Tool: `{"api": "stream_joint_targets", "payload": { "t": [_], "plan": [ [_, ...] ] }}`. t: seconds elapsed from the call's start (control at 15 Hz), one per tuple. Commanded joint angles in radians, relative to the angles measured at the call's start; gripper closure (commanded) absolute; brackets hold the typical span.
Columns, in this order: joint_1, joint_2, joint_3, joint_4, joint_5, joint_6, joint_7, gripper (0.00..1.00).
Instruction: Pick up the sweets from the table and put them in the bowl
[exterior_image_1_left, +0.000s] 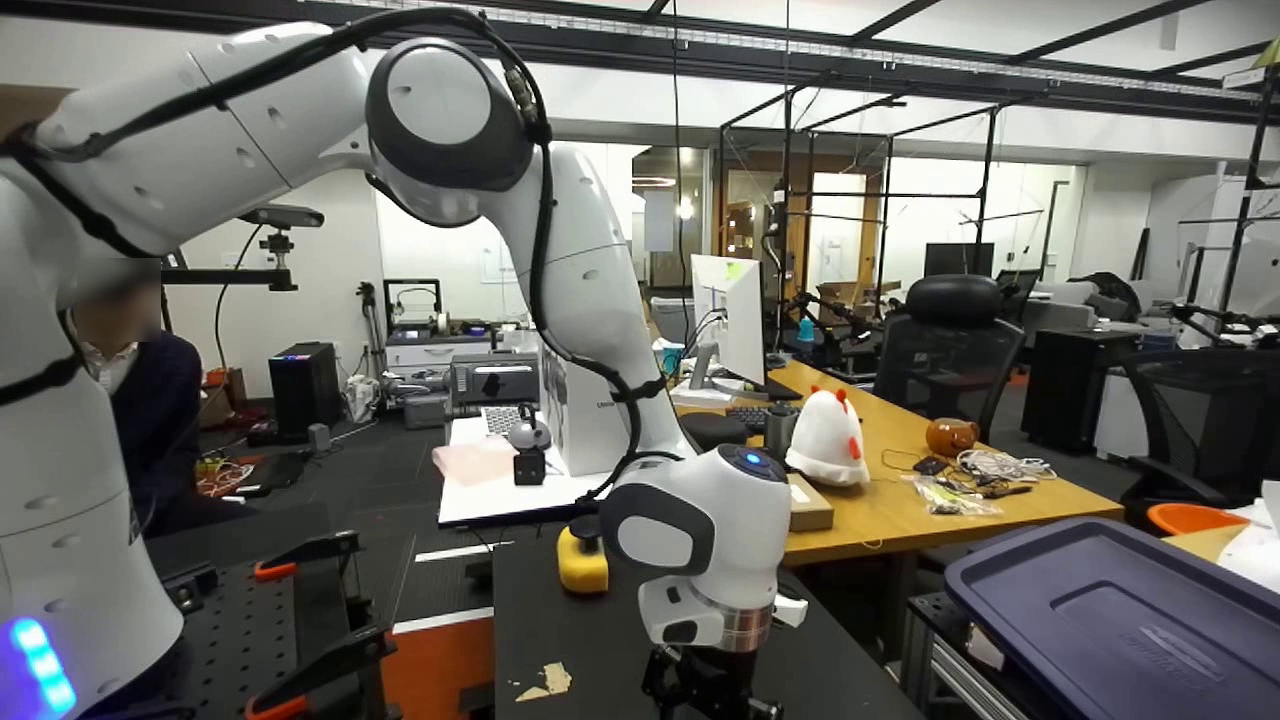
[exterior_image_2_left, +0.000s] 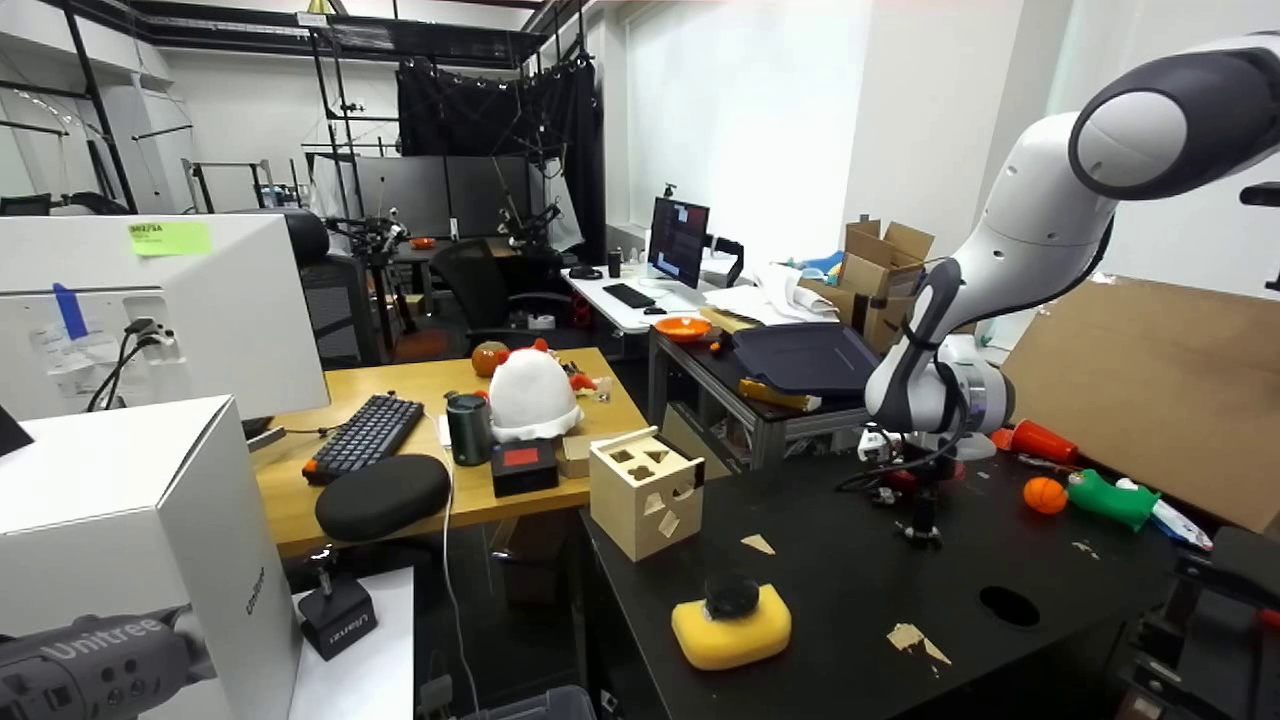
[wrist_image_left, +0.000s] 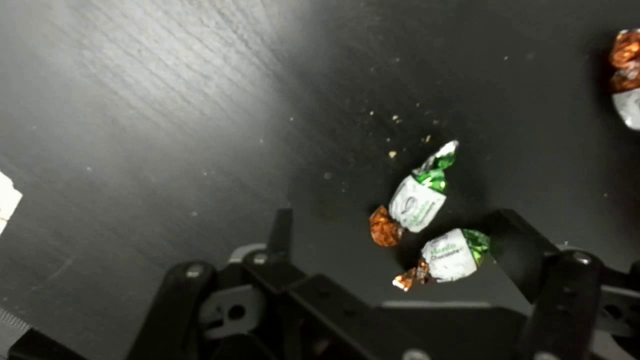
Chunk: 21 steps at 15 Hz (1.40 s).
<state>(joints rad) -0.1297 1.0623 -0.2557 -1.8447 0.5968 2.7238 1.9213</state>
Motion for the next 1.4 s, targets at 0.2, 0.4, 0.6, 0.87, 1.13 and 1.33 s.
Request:
{"api": "stream_joint_targets", "payload": {
  "t": [0.2, 0.4, 0.6, 0.87, 1.13, 1.33],
  "plan": [
    [0.016, 0.005, -0.013, 0.051, -0.077, 0.022, 0.102, 0.00],
    [0.013, 0.007, -0.014, 0.052, -0.104, 0.021, 0.129, 0.00],
    [0.005, 0.013, -0.007, 0.051, -0.112, 0.020, 0.137, 0.00],
    [-0.001, 0.031, 0.002, 0.061, -0.109, 0.015, 0.134, 0.00],
    [-0.002, 0.045, 0.005, 0.063, -0.108, 0.011, 0.134, 0.25],
    [-0.005, 0.047, 0.008, 0.064, -0.105, 0.019, 0.129, 0.42]
  ]
}}
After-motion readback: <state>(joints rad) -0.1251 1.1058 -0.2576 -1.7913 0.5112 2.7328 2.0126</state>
